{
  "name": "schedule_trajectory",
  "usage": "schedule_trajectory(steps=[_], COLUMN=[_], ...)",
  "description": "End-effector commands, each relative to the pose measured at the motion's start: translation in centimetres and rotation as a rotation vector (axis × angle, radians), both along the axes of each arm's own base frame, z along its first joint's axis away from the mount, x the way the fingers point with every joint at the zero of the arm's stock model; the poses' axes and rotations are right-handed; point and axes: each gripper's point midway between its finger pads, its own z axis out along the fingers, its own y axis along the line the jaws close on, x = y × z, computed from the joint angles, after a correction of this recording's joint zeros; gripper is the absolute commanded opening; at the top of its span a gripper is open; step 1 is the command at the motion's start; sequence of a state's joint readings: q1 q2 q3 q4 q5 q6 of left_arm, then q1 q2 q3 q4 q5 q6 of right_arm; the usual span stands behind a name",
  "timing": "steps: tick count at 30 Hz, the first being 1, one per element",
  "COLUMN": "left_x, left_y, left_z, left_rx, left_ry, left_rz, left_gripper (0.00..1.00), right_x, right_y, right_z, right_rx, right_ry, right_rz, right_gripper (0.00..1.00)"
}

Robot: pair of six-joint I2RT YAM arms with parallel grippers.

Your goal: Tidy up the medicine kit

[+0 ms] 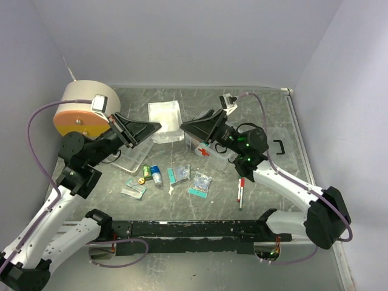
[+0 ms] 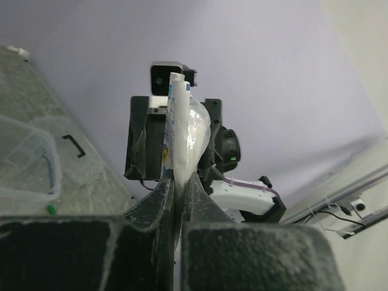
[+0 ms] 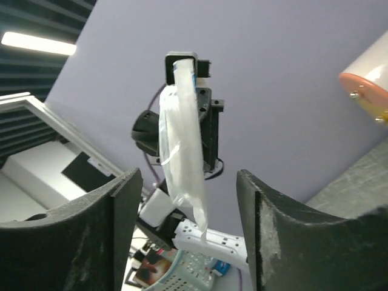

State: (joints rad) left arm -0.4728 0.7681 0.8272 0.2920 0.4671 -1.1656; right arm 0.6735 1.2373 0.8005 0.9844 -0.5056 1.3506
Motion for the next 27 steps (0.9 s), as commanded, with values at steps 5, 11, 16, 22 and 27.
schedule_trajectory(steps=[5, 11, 16, 22, 27], left_x=[3.5, 6.8, 8.9, 9.7, 10.3], left_y=[0.9, 0.5, -1.4, -6.6, -11.2], left_z=[-2.0, -6.4, -7.3, -6.9, -9.7], left_rx=[0.295, 0.573, 0.619, 0.620, 0.749], left_ry=[0.037, 0.120, 0.152, 0.105, 0.165], left_rz=[0.166, 0.177, 0.128, -0.001, -0.097], left_gripper=[0.07, 0.07, 0.07, 0.07, 0.07], right_x=[4.4, 7.7, 8.4, 7.4, 6.2], right_y=[-2.4, -8.3, -13.4, -17.1, -19.4], right_z=[-6.5, -12.3, -15.5, -16.9, -17.8], right_rx=[-0.359, -0.697, -0.898, -0.948, -0.955], right_ry=[0.073, 0.208, 0.297, 0.341, 0.403], right_rz=[-0.352, -0.695, -0.908, -1.037, -1.107], right_gripper=[0.68, 0.68, 0.66, 0.65, 0.64])
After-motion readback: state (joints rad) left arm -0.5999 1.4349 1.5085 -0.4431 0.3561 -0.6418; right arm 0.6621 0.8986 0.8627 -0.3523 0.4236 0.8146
